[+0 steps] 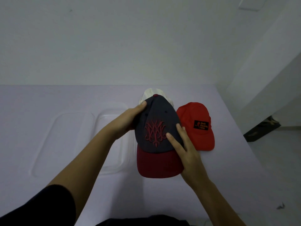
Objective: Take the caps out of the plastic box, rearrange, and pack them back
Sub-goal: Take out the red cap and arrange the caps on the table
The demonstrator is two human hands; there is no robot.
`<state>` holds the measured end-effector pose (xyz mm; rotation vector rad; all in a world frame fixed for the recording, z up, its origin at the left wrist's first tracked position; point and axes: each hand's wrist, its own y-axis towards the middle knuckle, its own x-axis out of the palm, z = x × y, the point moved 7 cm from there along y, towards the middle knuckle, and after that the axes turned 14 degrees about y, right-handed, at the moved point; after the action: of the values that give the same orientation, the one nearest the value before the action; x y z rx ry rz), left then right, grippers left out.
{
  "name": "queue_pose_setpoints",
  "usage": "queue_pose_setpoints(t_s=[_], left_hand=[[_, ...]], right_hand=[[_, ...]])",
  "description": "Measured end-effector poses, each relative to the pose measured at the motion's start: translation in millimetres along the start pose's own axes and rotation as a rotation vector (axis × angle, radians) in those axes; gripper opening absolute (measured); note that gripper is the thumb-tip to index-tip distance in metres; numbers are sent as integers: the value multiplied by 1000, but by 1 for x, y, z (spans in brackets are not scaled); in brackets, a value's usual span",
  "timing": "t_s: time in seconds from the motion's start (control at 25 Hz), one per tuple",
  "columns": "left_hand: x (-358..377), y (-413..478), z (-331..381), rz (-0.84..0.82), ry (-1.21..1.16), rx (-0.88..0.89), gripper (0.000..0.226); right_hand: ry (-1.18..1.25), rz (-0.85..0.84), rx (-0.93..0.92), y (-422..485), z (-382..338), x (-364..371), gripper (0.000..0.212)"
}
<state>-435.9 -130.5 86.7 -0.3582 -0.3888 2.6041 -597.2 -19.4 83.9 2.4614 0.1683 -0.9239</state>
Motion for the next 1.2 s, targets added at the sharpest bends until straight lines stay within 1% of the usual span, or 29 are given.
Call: queue_pose_setpoints(t_s=[0.04, 0.08, 0.16, 0.2, 0.24, 0.28, 0.32, 0.36, 0.4, 0.44, 0.48, 0.52, 0.6, 0.68, 0.72, 0.8, 0.88, 0.92, 0.96, 1.08, 1.2], left_hand=[[4, 1, 3, -27, -19, -15, 51], [3, 1, 4, -3, -62, -25, 46], [-1, 2, 4, 101, -161, -18, 38], [-4, 3, 5, 160, -175, -13, 35], [-7, 3, 6, 210, -159, -9, 34], [-9, 2, 7, 240, -136, 2, 33], [-6, 2, 10, 249, -110, 20, 34], [0, 1, 16, 239, -89, 45, 35], [9, 0, 23, 220, -72, 72, 34], [18, 0, 29, 197, -64, 97, 34], [28, 1, 34, 183, -65, 117, 34], [34, 2, 38, 185, -78, 128, 34], [39, 5, 38, 193, -94, 134, 35], [41, 9, 29, 134, -76, 112, 38], [40, 11, 21, 86, -45, 78, 42], [35, 21, -2, 26, 99, -4, 52], [31, 34, -31, 34, 265, -88, 55], [33, 40, -47, 52, 320, -133, 54], [37, 47, -64, 72, 364, -173, 52], [53, 62, -107, 135, 466, -255, 43], [60, 72, -128, 219, 521, -292, 41]], right_hand=[[-7, -12, 12, -2, 3, 1, 64], [-7, -32, 11, -5, 5, 2, 71], [16, -126, 21, -9, 11, 1, 95], [65, -172, 61, -10, 17, -2, 101], [159, -182, 143, -9, 23, -8, 97], [286, -127, 249, -5, 31, -18, 84], [423, -41, 342, 1, 37, -27, 64], [553, 8, 435, 10, 42, -32, 50], [651, -4, 486, 21, 42, -32, 52], [747, -64, 504, 33, 41, -28, 59], [842, -119, 515, 42, 38, -24, 62], [948, -139, 535, 51, 36, -21, 62], [1148, -108, 563, 62, 41, -19, 63], [1249, -75, 563, 64, 53, -18, 63], [1265, -89, 574, 62, 61, -14, 61], [1236, -166, 655, 53, 76, -1, 49], [1092, -260, 750, 42, 95, 18, 34], [1011, -289, 792, 37, 106, 27, 31], [946, -302, 835, 32, 118, 35, 31], [843, -314, 935, 17, 155, 60, 40], [829, -317, 1020, 6, 184, 80, 49]])
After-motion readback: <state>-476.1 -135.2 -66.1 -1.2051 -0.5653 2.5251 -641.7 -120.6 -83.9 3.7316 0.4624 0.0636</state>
